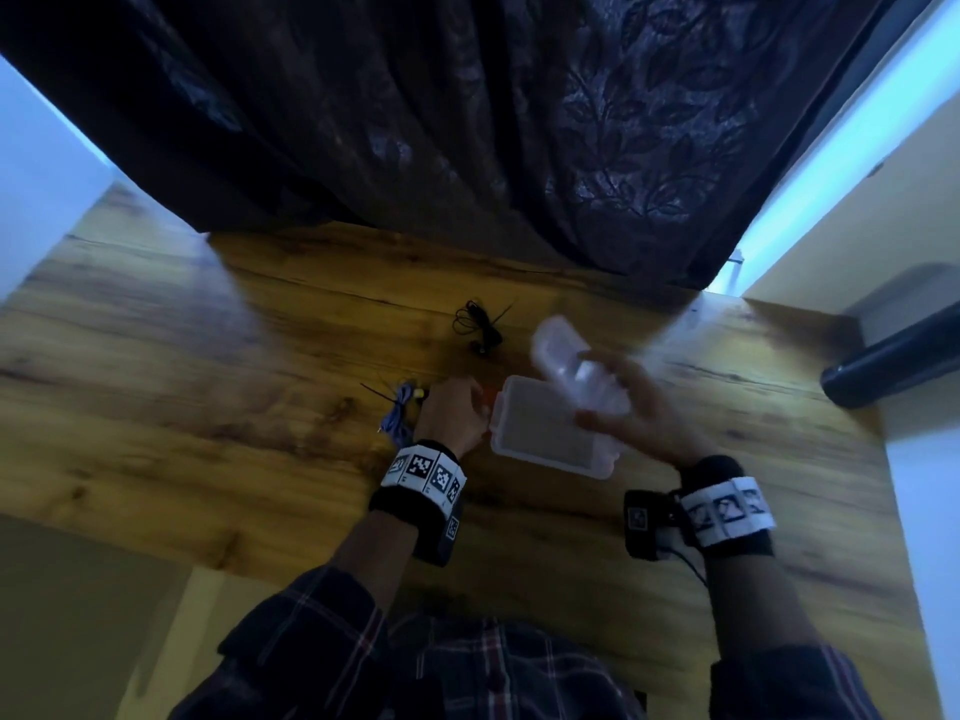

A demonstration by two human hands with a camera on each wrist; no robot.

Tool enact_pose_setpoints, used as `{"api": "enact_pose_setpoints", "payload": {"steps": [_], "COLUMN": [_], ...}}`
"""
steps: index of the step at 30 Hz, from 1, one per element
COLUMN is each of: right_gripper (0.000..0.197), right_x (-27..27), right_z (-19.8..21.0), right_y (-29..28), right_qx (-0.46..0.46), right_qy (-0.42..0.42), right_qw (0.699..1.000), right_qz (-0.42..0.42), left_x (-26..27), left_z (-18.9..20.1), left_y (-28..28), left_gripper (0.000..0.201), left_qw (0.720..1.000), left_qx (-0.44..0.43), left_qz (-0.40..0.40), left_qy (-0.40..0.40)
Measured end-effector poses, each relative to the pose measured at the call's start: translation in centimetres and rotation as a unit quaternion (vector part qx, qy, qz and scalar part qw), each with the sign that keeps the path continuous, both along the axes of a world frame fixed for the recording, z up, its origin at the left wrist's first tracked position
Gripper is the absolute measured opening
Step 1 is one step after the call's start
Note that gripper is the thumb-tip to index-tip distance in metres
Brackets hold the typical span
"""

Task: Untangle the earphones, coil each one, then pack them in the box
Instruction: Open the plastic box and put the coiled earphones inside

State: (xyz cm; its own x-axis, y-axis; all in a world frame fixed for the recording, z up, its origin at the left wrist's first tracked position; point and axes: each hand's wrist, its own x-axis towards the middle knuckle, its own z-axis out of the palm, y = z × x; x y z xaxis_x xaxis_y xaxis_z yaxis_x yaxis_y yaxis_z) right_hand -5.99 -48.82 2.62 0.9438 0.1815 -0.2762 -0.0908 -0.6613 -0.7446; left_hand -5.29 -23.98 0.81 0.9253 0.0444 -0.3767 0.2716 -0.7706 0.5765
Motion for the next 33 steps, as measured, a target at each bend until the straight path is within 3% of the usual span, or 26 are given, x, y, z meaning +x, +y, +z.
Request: {"api": "enact_pose_setpoints", "payload": {"steps": [2,5,8,11,13,15,17,18,20,23,28,33], "right_gripper": [0.078,0.102,0.113,0.116,0.096,0.060,0.041,0.041,0.063,0.080,0.049,0.030], "right_x": [1.7,5.2,7.6,9.5,11.1,12.6,13.9,14.2,14.9,15.7,16.5,15.7], "right_z": [0.9,0.0,-1.5,-1.7,-1.1,-0.1,0.7,0.7,0.5,-0.9,-1.4,1.9], "right_y": [-1.5,-2.7,-2.3,-0.9,1.1,4.1,8.1,9.8,13.0,15.5,16.2,14.8], "right_qx": [-0.059,-0.246,-0.313,-0.358,-0.360,-0.326,-0.256,-0.223,-0.183,-0.193,-0.179,-0.135], "right_qy": [0.025,0.076,0.138,0.159,0.116,0.054,0.031,0.043,0.096,0.140,0.130,0.125], "right_qw": [0.996,0.961,0.937,0.920,0.926,0.943,0.964,0.972,0.978,0.971,0.975,0.983], "right_qz": [-0.057,-0.096,-0.071,-0.032,-0.023,0.025,0.065,0.062,0.038,0.026,0.008,-0.003], "left_x": [-0.2,-0.5,-0.7,-0.7,-0.8,-1.0,-1.4,-1.6,-2.0,-2.3,-1.9,-1.4], "left_z": [0.1,1.0,2.3,2.8,2.4,1.4,0.5,0.0,-0.6,-1.2,-2.2,-2.7], "left_y": [-0.2,-0.3,1.2,4.9,7.5,8.9,9.0,8.5,7.3,5.1,3.7,4.5], "left_gripper": [0.023,0.026,0.023,0.014,0.006,0.034,0.056,0.060,0.062,0.069,0.072,0.064], "left_qw": [1.000,0.998,0.991,0.986,0.990,0.994,0.993,0.992,0.990,0.987,0.982,0.987], "left_qx": [0.017,0.023,0.004,0.012,0.039,0.081,0.098,0.100,0.101,0.119,0.170,0.115], "left_qz": [-0.010,-0.023,0.020,0.079,0.096,0.069,0.043,0.038,0.045,0.051,0.071,0.112], "left_qy": [-0.010,-0.059,-0.132,-0.146,-0.091,-0.014,0.046,0.062,0.090,0.091,0.033,0.022]}}
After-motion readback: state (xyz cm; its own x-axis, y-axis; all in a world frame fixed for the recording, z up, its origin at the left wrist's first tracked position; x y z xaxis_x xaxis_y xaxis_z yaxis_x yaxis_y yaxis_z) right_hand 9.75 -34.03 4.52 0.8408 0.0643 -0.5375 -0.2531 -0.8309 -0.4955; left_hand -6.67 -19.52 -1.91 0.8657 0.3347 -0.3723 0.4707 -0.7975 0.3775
